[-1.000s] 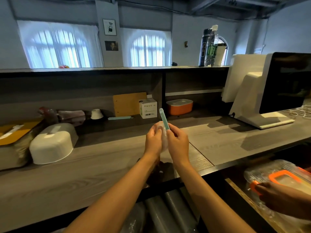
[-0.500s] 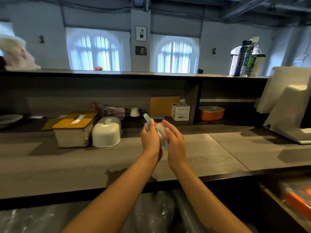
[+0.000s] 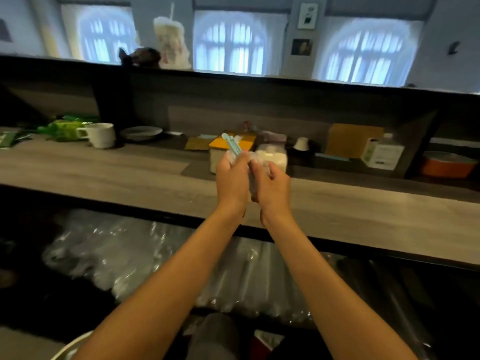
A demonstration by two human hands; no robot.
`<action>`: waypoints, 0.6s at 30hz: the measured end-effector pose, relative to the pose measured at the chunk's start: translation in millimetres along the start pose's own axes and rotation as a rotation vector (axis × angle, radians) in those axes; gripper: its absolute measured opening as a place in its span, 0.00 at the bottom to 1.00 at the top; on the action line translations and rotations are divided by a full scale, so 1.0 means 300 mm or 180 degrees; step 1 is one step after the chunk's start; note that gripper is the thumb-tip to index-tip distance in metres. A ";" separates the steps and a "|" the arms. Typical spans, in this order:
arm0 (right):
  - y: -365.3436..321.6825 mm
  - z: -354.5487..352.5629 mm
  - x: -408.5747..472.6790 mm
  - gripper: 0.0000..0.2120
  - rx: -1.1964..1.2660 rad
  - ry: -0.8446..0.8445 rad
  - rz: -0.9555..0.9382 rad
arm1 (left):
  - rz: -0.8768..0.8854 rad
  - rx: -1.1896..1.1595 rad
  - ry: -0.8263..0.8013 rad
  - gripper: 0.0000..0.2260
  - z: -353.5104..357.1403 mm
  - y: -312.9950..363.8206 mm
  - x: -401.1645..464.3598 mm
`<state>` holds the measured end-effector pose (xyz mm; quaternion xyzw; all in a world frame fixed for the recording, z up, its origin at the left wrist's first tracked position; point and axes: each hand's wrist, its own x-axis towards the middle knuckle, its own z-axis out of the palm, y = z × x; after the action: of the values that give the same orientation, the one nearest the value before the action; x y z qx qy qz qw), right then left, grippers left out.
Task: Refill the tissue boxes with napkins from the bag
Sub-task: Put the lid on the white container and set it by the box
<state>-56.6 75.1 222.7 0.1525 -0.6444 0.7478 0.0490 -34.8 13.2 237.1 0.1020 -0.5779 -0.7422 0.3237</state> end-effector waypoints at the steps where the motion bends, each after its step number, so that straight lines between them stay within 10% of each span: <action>1: 0.008 0.046 -0.023 0.08 0.0006 -0.0069 0.0061 | -0.0015 0.0035 0.0063 0.05 -0.075 0.005 0.003; 11: 0.252 0.490 -0.319 0.15 -0.0203 -0.1064 0.0762 | -0.0578 -0.0170 0.0355 0.06 -0.829 -0.058 -0.108; 18: 0.610 0.724 -0.569 0.02 0.0255 -0.1892 0.2052 | -0.0693 -0.0061 0.1231 0.07 -1.280 -0.282 -0.243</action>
<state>91.9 -146.5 25.9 0.1539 -0.6156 0.6728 -0.3803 192.4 -236.9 23.1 0.3010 -0.4836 -0.7449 0.3474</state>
